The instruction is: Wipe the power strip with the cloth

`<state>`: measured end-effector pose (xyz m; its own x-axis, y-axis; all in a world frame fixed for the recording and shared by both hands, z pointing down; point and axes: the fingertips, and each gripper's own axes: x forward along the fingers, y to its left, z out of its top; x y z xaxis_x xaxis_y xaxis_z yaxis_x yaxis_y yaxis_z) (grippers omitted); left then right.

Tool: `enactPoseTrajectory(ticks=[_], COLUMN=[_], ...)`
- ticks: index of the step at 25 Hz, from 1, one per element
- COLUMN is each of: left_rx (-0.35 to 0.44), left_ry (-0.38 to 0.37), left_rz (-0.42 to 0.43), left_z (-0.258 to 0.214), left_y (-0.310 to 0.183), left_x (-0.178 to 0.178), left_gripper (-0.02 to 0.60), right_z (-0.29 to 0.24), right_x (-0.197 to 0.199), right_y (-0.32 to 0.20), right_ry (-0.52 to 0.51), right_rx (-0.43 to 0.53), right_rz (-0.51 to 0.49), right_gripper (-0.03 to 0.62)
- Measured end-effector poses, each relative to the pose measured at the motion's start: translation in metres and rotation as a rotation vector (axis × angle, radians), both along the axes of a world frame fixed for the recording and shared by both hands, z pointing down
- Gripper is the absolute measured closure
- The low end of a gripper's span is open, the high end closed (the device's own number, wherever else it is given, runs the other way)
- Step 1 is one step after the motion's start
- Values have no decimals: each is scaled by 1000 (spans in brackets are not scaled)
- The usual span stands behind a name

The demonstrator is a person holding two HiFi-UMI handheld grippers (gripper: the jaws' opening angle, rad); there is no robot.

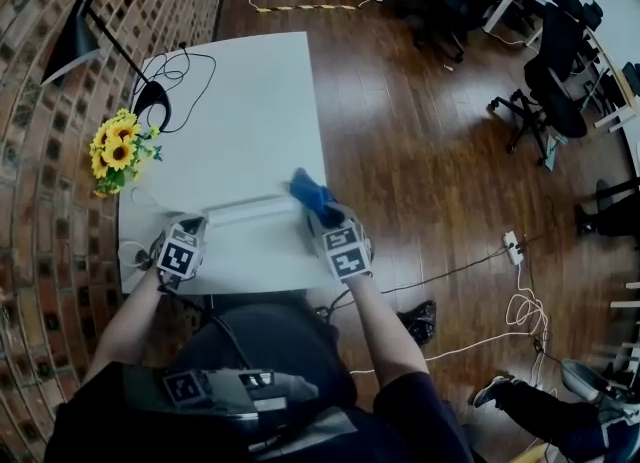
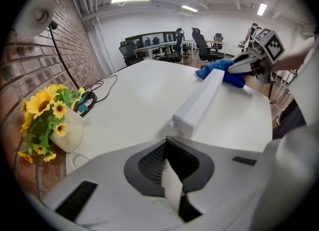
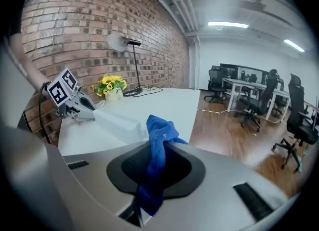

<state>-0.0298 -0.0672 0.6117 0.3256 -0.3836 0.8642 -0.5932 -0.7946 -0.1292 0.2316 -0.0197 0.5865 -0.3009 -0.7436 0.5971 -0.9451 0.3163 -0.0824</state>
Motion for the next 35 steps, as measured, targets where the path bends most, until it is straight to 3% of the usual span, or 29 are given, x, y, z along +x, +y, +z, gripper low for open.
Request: enactPoseTrajectory(ticks=[4, 8, 11, 14, 17, 20, 26, 31, 34, 35], left_rx=[-12, 27, 57, 50, -27, -68, -32, -175, -208, -217], left_ry=[-8, 63, 106, 214, 353, 454, 509, 616, 579, 545], left_rz=[34, 6, -25, -116, -250, -286, -185, -22, 89, 140], left_z=[-12, -38, -51, -62, -68, -80, -98, -116, -117, -113], left_y=[-7, -26, -40, -48, -56, -60, -59, -46, -38, -33], left_x=[6, 12, 15, 19, 24, 37, 69, 94, 95, 95], left_gripper=[571, 571, 571, 571, 572, 574, 569, 556, 522, 476], right_z=[-11, -24, -30, -32, -33, -31, -46, -49, -45, -43], right_x=[20, 8, 1, -7, -13, -17, -28, -33, -34, -35], right_y=[7, 10, 9, 4, -1, -6, -19, -17, -16, -16], right_ry=[-87, -182, -175, -200, -279, -299, -288, -357, -389, -396], right_rx=[8, -8, -20, -30, -56, -78, -74, -115, -141, -148], right_rz=[77, 34, -10, -26, 3, 8, -50, -55, -38, -31], right_gripper=[533, 533, 533, 533, 533, 533, 533, 531, 531, 531])
